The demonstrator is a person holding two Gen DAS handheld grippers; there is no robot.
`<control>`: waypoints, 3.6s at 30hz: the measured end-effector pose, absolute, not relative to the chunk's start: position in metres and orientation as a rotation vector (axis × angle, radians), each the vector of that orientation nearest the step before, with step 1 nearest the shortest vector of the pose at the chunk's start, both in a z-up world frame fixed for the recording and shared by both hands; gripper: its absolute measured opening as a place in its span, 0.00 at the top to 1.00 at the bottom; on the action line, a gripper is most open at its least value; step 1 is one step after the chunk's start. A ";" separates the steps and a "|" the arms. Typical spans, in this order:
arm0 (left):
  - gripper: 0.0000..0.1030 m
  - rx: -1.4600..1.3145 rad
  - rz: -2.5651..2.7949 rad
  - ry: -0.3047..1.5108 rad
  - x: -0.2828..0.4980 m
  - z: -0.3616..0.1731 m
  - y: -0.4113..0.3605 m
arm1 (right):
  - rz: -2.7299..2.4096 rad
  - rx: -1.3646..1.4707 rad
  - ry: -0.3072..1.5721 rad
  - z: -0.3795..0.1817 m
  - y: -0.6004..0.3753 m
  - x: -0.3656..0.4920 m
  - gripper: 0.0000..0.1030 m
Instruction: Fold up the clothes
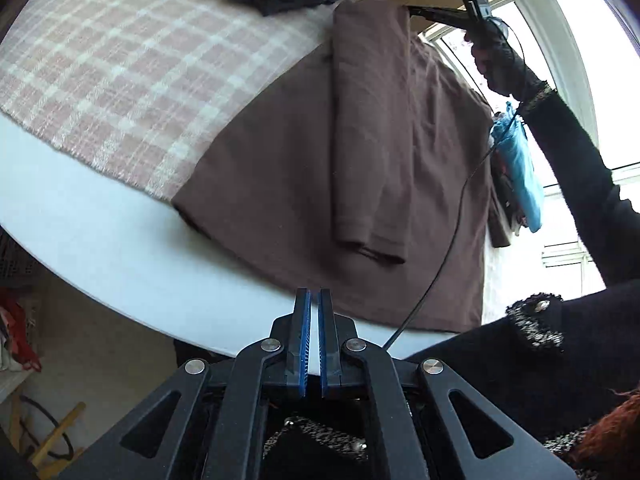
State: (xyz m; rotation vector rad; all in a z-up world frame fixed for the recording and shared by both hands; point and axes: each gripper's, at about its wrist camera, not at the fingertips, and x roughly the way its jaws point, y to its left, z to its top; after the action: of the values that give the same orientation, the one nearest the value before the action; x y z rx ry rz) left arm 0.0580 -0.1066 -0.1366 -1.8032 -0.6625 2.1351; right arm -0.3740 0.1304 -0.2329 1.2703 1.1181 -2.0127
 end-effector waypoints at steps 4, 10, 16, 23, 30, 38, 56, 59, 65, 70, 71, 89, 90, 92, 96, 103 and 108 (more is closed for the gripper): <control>0.79 -1.799 2.348 -0.401 0.046 -0.129 -0.122 | -2.007 1.310 1.180 -0.217 0.138 -0.367 0.89; 0.62 -1.825 2.380 0.007 0.007 -0.149 -0.106 | -2.045 1.272 1.057 -0.183 0.124 -0.347 0.57; 0.97 -1.761 2.316 -0.001 -0.001 -0.154 -0.100 | -2.088 1.309 1.022 -0.196 0.107 -0.341 0.56; 0.96 -1.792 2.395 -0.111 0.029 -0.155 -0.135 | -2.097 1.443 0.864 -0.220 0.114 -0.351 0.56; 0.86 -1.772 2.544 -0.207 0.038 -0.149 -0.164 | -2.041 1.500 0.615 -0.223 0.112 -0.341 0.56; 0.74 -1.608 2.371 -0.254 -0.002 -0.140 -0.087 | -1.973 1.492 0.532 -0.233 0.091 -0.310 0.56; 0.96 -1.503 2.166 -0.377 -0.036 -0.134 -0.065 | -1.802 1.477 0.204 -0.210 0.111 -0.274 0.97; 0.96 -1.455 2.135 -0.524 -0.020 -0.119 -0.096 | -1.803 1.515 0.210 -0.205 0.123 -0.269 0.83; 0.96 -1.726 1.998 -0.530 -0.002 -0.184 -0.110 | -2.124 1.464 0.270 -0.192 0.137 -0.312 0.66; 0.88 -1.713 2.106 -0.428 -0.013 -0.173 -0.106 | -1.955 1.461 0.457 -0.210 0.094 -0.320 0.66; 0.79 -1.694 2.139 -0.398 -0.014 -0.166 -0.106 | -1.904 1.474 0.493 -0.217 0.084 -0.319 0.66; 0.69 -1.653 2.270 -0.308 0.012 -0.166 -0.101 | -1.965 1.441 0.637 -0.204 0.053 -0.246 0.63; 0.69 -1.641 2.294 -0.290 0.014 -0.163 -0.102 | -1.948 1.434 0.657 -0.204 0.048 -0.236 0.63; 0.69 -1.611 2.338 -0.269 0.018 -0.155 -0.103 | -1.930 1.437 0.671 -0.208 0.032 -0.222 0.63; 0.69 -1.582 2.419 -0.193 0.029 -0.140 -0.104 | -1.927 1.463 0.680 -0.214 0.023 -0.202 0.63; 0.67 -1.589 2.516 -0.018 0.052 -0.134 -0.101 | -2.028 1.543 0.531 -0.216 0.036 -0.167 0.63; 0.67 -1.572 2.540 0.085 0.083 -0.131 -0.111 | -2.012 1.561 0.480 -0.216 0.020 -0.111 0.58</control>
State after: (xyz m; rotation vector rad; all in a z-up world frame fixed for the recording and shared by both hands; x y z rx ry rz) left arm 0.0827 -0.1106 -0.1310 -1.5721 0.0852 2.5402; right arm -0.1108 0.0201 -0.2156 1.5606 0.4800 -2.0124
